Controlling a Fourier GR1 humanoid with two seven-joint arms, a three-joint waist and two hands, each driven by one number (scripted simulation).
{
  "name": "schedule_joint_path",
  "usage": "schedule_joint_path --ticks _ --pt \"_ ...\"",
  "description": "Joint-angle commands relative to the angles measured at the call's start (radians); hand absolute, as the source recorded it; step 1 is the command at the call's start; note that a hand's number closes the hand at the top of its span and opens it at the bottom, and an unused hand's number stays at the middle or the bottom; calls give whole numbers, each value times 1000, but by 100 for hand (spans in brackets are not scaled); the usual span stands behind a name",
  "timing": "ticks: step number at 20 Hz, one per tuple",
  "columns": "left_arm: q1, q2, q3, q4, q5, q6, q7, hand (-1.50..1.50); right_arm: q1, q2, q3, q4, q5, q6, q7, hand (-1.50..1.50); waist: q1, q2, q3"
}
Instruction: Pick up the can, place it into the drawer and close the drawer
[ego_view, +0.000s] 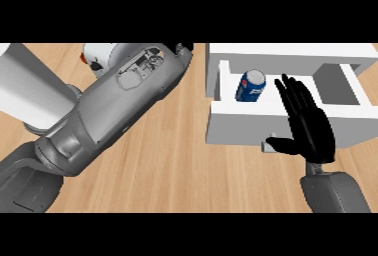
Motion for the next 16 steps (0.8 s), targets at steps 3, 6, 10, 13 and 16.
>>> schedule_joint_path --ticks 3,6,10,13,16 --pt "38 97 -18 -136 -32 4 101 -150 -128 34 -49 306 36 -126 -32 -150 27 13 12" --pt "61 154 -28 -204 -42 -12 152 -150 -161 18 -70 378 47 -151 -54 -150 28 12 12" --pt "116 177 -24 -268 -47 -11 168 -150 -219 13 -91 471 91 -210 -50 -150 25 15 12" --pt "154 206 -34 -325 -53 -16 185 -150 -277 17 -124 557 104 -273 -50 -150 39 18 12" --pt "170 268 -5 -348 -49 -52 198 -150 -383 31 -143 651 132 -322 -31 -150 38 22 12"
